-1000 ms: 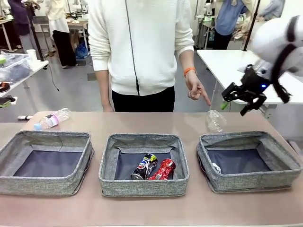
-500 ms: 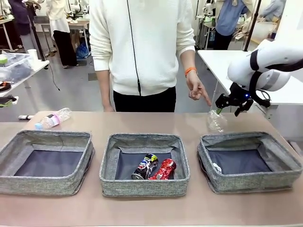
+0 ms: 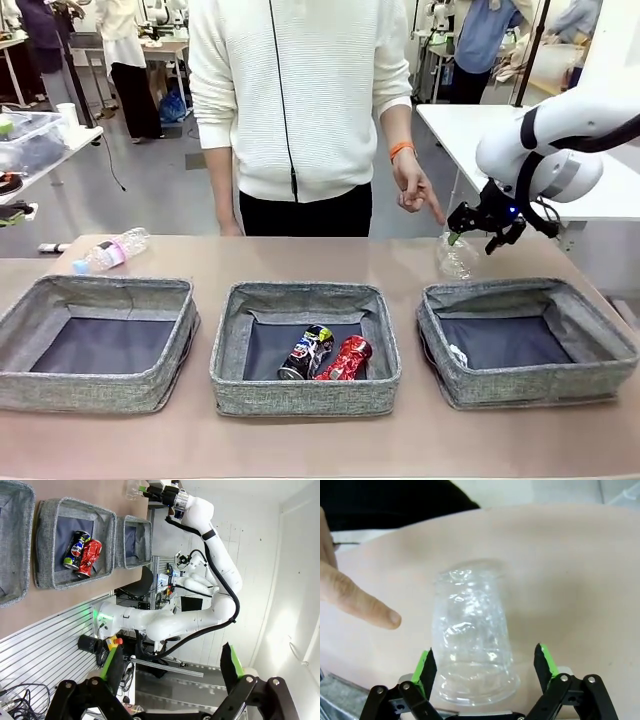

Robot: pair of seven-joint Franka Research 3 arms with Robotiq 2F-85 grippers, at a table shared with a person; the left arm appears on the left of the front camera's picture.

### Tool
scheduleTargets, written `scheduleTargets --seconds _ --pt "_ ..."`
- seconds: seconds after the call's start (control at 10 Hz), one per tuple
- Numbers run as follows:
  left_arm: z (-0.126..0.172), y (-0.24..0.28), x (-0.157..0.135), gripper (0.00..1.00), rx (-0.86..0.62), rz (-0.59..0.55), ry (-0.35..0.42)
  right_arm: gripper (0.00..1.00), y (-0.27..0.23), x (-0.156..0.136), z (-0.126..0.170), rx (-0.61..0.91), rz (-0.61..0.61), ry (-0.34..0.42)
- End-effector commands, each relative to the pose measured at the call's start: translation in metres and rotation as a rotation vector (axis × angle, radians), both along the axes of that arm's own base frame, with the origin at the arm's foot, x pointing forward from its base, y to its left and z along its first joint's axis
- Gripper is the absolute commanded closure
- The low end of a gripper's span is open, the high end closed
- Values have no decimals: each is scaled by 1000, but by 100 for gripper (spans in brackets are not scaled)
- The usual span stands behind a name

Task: Sort the waste into the appropriate baskets.
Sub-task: Pick up the waste item pointed out by the person.

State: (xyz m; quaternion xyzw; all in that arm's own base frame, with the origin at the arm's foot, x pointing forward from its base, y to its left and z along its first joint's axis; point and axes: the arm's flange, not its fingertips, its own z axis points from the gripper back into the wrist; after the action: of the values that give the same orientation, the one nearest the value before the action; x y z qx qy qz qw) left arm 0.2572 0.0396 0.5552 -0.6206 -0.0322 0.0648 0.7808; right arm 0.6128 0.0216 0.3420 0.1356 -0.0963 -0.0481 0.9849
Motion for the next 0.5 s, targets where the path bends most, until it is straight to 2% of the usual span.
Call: scheduleTargets --seconds 0.0,0.4 --pt "2 -2 -1 0 -17 -3 -15 0 0 10 -9 60 3 -10" --pt "2 -2 -1 0 -17 -3 -15 0 8 12 -19 77 -12 30"
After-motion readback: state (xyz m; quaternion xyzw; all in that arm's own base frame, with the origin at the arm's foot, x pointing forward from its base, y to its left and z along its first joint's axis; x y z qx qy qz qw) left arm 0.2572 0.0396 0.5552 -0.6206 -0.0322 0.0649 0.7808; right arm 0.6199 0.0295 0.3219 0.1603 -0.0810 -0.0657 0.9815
